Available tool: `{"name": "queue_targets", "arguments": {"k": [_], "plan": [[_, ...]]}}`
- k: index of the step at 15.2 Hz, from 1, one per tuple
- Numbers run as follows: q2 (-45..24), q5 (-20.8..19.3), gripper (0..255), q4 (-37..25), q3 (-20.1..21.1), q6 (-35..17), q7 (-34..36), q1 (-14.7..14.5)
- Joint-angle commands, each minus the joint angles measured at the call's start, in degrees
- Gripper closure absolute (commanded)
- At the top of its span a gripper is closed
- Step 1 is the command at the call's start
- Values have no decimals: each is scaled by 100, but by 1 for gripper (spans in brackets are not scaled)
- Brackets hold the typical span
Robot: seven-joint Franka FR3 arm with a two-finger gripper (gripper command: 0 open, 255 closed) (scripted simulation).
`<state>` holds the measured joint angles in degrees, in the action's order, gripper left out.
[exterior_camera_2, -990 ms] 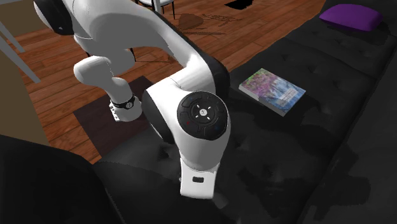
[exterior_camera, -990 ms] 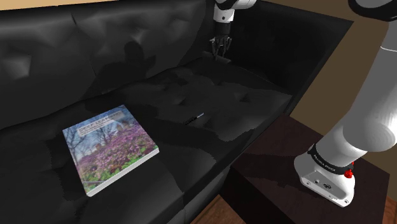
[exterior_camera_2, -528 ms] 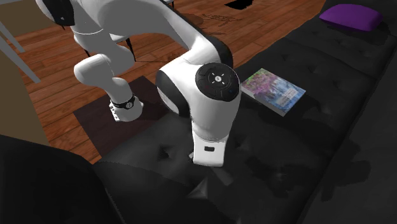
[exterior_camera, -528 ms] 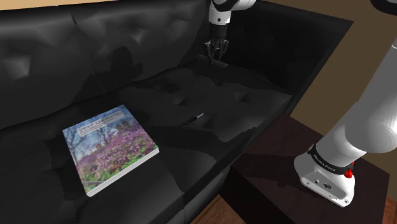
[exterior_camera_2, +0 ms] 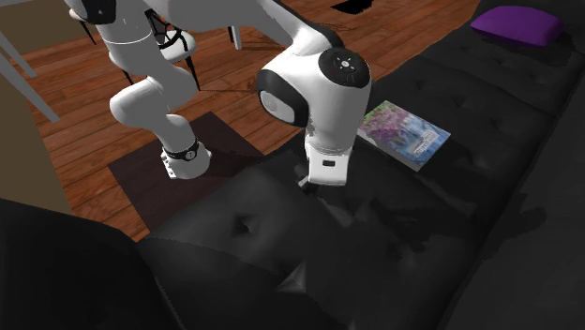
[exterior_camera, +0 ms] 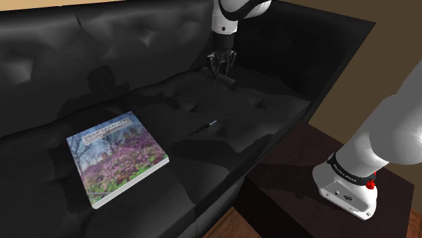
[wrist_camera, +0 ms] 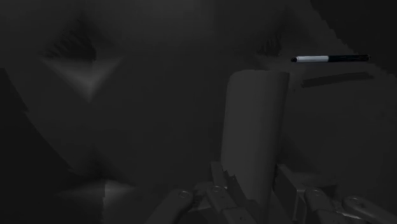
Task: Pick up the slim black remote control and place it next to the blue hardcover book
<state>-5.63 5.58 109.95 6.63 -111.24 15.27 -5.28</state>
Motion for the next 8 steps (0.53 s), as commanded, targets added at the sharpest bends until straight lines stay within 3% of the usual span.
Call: {"name": "queue_targets", "arguments": {"k": [1, 8], "plan": [[50, 18, 255, 80, 116, -57, 252, -138], [194, 76, 255, 280, 550, -209, 1145, -630]]}}
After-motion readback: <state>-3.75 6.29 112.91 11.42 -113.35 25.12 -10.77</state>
